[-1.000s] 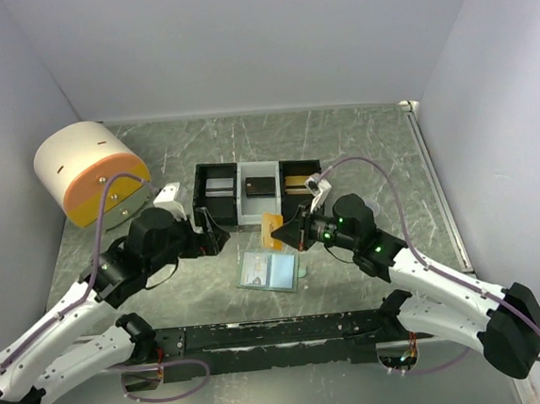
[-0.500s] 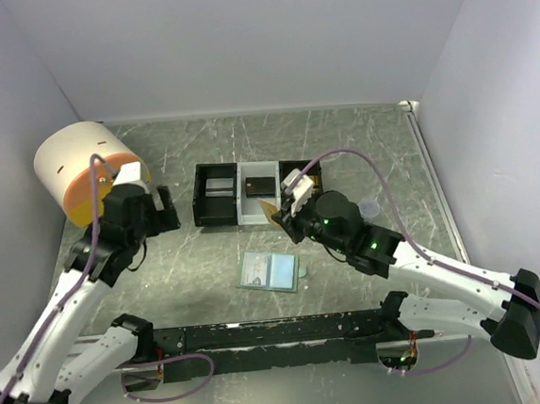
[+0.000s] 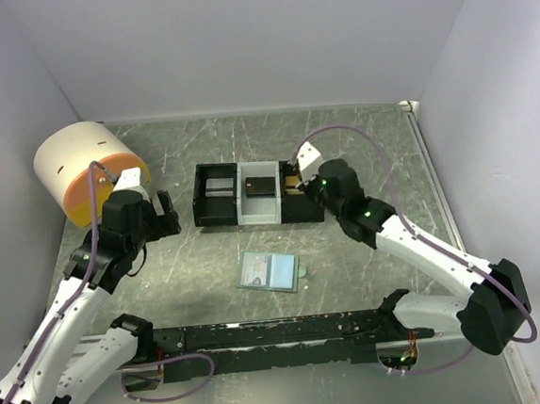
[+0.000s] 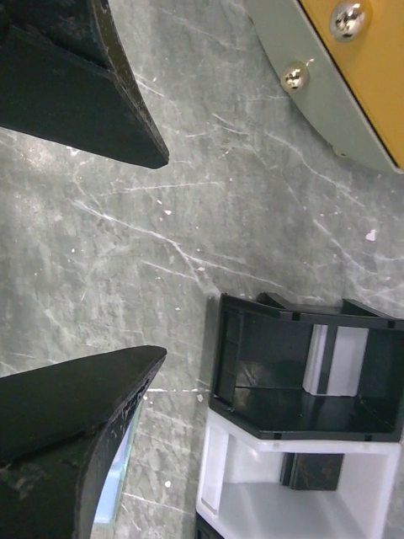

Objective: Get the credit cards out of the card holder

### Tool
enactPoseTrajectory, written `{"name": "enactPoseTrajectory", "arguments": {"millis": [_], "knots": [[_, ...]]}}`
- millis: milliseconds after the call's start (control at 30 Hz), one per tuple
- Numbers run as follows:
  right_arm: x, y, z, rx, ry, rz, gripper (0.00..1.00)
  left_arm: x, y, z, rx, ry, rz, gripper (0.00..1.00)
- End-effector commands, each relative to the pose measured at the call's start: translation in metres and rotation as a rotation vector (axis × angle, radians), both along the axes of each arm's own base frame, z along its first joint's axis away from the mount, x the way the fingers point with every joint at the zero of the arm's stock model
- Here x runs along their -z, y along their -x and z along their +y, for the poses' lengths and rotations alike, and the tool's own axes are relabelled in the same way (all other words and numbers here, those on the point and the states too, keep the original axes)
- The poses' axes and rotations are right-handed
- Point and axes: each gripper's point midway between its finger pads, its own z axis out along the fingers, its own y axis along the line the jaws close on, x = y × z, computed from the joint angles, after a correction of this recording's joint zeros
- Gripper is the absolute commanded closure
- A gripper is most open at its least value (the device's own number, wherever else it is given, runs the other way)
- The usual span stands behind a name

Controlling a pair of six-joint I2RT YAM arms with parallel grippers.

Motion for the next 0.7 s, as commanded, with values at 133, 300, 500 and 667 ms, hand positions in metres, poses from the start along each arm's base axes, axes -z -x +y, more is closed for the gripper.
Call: {"name": "enactPoseTrajectory", "arguments": {"millis": [133, 300, 500, 667], "knots": [[-0.013, -0.024, -0.013, -0.092, 0.121, -0.048, 1.0, -0.02, 0.004, 0.011, -0.051, 0.024, -0.095, 0.0], [0.019, -0.026, -0.002, -0.172, 0.217, 0.051, 1.0, -0.02, 0.004, 0.011, -0.045, 0.019, -0.089, 0.0], [0.038, -0.045, -0.014, -0.106, 0.335, 0.037, 1.0, -0.022, 0.005, 0.014, -0.061, 0.017, -0.095, 0.0], [0.05, -0.061, -0.011, -0.131, 0.416, 0.019, 1.0, -0.024, 0.006, 0.017, -0.074, 0.018, -0.108, 0.0]]}}
